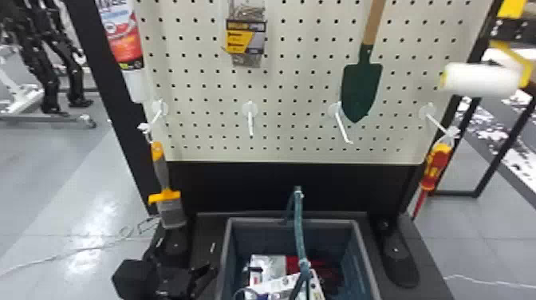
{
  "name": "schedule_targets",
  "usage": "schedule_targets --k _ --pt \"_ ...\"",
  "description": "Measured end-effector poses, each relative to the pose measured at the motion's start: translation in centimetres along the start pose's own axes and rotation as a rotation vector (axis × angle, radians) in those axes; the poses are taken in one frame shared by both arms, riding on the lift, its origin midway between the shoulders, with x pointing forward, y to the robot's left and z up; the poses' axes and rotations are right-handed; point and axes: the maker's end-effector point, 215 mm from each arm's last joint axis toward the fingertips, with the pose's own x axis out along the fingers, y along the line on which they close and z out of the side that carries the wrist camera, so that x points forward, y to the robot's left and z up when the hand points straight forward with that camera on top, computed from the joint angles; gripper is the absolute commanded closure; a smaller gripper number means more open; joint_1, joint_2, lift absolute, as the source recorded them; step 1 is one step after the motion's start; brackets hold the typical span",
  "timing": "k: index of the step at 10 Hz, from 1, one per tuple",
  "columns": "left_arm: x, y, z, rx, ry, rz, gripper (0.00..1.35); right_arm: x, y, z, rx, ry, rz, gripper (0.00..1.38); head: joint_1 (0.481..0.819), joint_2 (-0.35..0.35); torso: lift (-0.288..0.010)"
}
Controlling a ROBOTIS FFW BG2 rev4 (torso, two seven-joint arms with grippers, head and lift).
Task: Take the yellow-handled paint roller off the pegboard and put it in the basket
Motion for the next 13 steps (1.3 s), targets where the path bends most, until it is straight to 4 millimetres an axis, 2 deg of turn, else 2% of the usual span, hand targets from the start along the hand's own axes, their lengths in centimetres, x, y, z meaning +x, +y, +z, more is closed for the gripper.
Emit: schedule_targets --k 3,5,6,10,13 --pt "-0.1 0.1 -0.1 0.0 0.001 0.002 0.15 -2.4 0.8 3.4 -0.083 -0.039 -0.054 1.26 0.549 0.0 -0.1" --pt "-0.1 0.1 -0.1 0.001 0.001 0.002 0.15 -4.0 0.8 4.1 -0.099 -0.056 -0.087 1.26 0.549 0.0 -0.1" --pt "-0.1 0.0 -0.1 0.001 0.001 0.0 0.15 -4.5 0.5 2.9 -0.076 -0.054 -0.108 1.26 0.549 0.0 -0.1" --pt "-0.3 0.3 -0.2 0.001 0.002 0.005 0.15 -5.8 0.1 -5.7 0.089 -0.085 -0.177 1.26 0.549 0.0 -0.1" --pt "-0.1 0.2 -0.1 0.0 0.002 0.003 0.15 -5.1 0.4 -11.3 0.19 -0.095 -0.191 1.26 0.549 0.0 -0.1"
